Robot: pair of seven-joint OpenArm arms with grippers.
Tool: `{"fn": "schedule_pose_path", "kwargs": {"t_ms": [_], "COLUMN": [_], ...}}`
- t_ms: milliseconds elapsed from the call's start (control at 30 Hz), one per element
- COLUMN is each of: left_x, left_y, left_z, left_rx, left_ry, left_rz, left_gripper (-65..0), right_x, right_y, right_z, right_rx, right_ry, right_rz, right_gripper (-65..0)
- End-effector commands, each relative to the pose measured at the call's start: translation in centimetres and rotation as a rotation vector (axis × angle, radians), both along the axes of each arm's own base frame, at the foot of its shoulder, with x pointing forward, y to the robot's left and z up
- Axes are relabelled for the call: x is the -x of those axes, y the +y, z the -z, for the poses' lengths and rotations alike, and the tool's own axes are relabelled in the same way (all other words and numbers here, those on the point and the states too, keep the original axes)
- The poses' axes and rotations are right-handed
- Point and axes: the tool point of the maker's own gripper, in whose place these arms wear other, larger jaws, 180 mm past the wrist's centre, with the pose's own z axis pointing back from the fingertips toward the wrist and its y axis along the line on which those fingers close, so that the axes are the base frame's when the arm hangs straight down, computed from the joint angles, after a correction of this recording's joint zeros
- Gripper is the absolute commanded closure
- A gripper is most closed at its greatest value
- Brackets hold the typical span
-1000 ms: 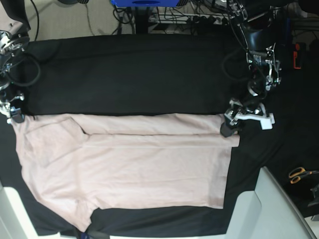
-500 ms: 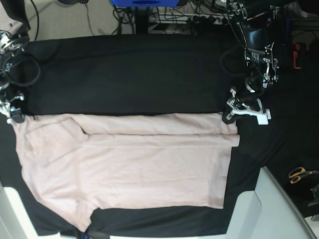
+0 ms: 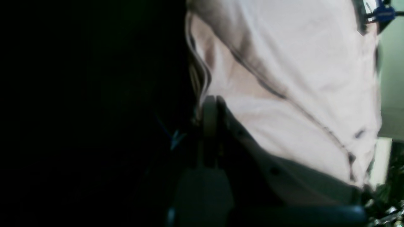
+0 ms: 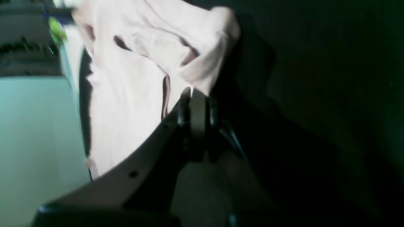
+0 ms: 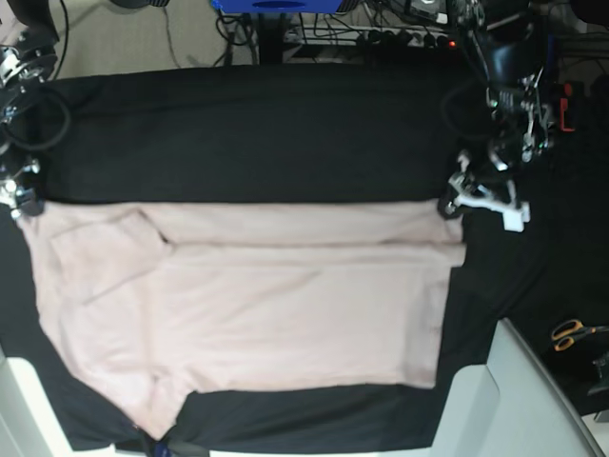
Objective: Fold the T-shirt properly
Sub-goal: 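Grasp the folded edge with both grippers and drag the shirt toward the robot, then release the shirt and lift both grippers away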
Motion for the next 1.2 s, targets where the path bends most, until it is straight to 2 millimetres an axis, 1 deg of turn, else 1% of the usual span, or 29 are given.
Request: {"fn": "schedule_pose_path", "kwargs": {"t_ms": [0,133,233,333,400,467,500,567,667,767,900,1000,1033,1067,1167], "left_x": [-1.0,0.1,1.6,3.3,4.4,5.7,6.2,7.4,8.6,10.2,12.1,12.6,12.8,13.3,13.7], "left_y": [0.7,0.7,0.5,0.5,0.5,0.5,0.7,1.7,2.7,3.7,4.2,4.2,4.2,4.2,4.2], "left_z": [-1.7,-2.9,-3.3,-3.4,-3.5,-3.6,-3.7,-3.8,-3.9,-4.1,-4.1,-3.9,-3.9,-3.7,-3.9], "left_rx": [-0.023,-0.066,-0.090,-0.114,-0.132,-0.150,-0.158,-0.175,-0.191,-0.213,-0.232,-0.233,-0.232,-0.232,-0.239], "left_ry": [-0.047,-0.046,-0.027,-0.009,-0.002,0.007,0.009,0.021,0.034,0.051,0.078,0.089,0.092,0.104,0.106], "left_rz": [0.012,0.069,0.108,0.133,0.144,0.155,0.155,0.133,0.111,0.093,0.090,0.090,0.090,0.092,0.099], "left_gripper": [0.0,0.0,0.0,0.0,0.0,0.0,0.0,0.0,0.0,0.0,0.0,0.0,0.0,0.0,0.0], "right_x": [-1.2,-0.6,0.4,1.9,3.5,4.7,5.4,6.8,8.4,9.4,10.8,11.8,12.1,12.2,13.1], "right_y": [-2.2,-2.9,-3.1,-3.3,-3.5,-2.9,-2.8,-2.6,-1.6,-1.3,-1.2,-1.2,-1.0,-0.7,-0.8], "right_z": [-2.4,-3.4,-3.6,-3.5,-3.1,-2.5,-2.3,-2.1,-1.5,-1.5,-1.3,-1.5,-1.3,-1.3,-1.4], "right_rx": [0.058,0.106,0.123,0.136,0.148,0.151,0.161,0.183,0.187,0.206,0.219,0.233,0.232,0.232,0.248], "right_ry": [-0.064,-0.050,-0.021,0.017,0.054,0.078,0.088,0.110,0.140,0.156,0.186,0.205,0.208,0.208,0.224], "right_rz": [0.013,-0.031,-0.070,-0.096,-0.115,-0.126,-0.128,-0.135,-0.152,-0.161,-0.178,-0.190,-0.191,-0.192,-0.196], "right_gripper": [0.0,0.0,0.0,0.0,0.0,0.0,0.0,0.0,0.0,0.0,0.0,0.0,0.0,0.0,0.0]}}
